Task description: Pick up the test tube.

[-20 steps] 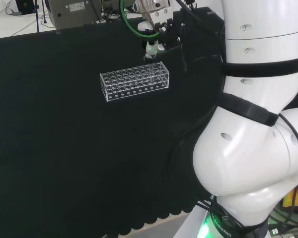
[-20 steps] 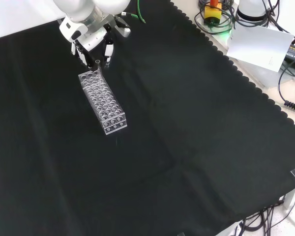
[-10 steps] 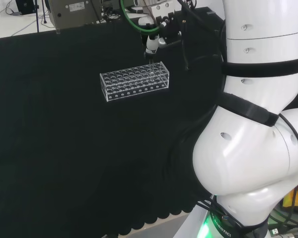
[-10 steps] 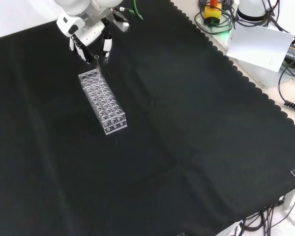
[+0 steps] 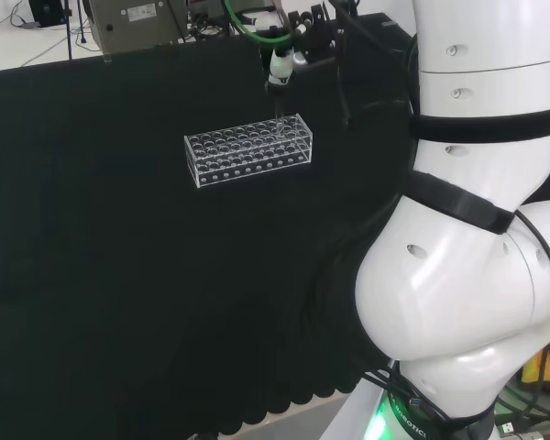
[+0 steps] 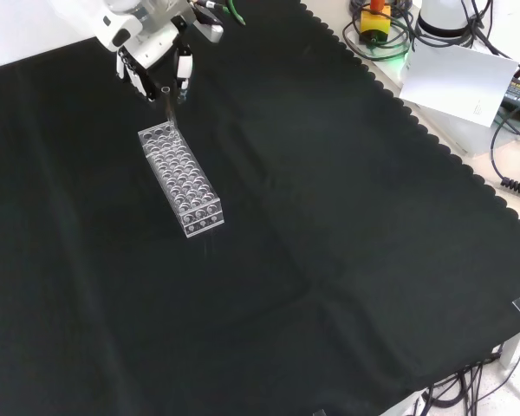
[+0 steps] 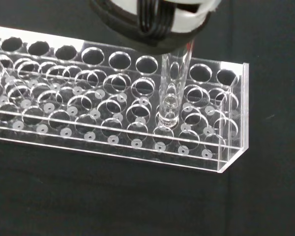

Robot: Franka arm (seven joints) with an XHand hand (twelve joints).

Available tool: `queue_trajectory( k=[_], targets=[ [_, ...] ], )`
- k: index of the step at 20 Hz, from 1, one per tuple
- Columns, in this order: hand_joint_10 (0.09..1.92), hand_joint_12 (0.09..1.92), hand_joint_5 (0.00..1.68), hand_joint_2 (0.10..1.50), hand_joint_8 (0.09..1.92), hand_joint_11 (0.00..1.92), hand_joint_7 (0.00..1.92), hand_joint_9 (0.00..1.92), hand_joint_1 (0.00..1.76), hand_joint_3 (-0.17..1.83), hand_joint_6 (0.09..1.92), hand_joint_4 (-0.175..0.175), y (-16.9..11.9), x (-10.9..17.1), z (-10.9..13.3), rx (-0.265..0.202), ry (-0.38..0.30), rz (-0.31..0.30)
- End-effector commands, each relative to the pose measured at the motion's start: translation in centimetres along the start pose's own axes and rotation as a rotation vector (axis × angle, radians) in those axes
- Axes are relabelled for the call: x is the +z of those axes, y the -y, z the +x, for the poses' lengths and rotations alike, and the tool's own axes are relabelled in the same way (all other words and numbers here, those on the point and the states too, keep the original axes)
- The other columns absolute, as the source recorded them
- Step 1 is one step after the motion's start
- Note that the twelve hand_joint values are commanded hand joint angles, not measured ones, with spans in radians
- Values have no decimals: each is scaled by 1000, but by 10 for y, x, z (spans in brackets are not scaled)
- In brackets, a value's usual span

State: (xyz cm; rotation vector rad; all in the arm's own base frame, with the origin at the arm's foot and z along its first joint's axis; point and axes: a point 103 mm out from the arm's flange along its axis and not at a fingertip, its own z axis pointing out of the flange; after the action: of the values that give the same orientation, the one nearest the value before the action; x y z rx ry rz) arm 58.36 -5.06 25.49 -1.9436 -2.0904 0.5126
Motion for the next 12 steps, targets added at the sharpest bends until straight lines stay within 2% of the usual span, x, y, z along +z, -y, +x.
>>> queue_trajectory(
  k=[1, 12],
  targets=[
    [214, 1175, 1298, 970, 770, 809, 1342, 1350, 1418, -1, 245, -175, 10, -24, -6, -11, -53, 3],
    [174, 1180, 1308, 966, 751, 799, 1350, 1371, 1419, -2, 238, -175, 31, -60, -6, -28, -45, -37]
  ],
)
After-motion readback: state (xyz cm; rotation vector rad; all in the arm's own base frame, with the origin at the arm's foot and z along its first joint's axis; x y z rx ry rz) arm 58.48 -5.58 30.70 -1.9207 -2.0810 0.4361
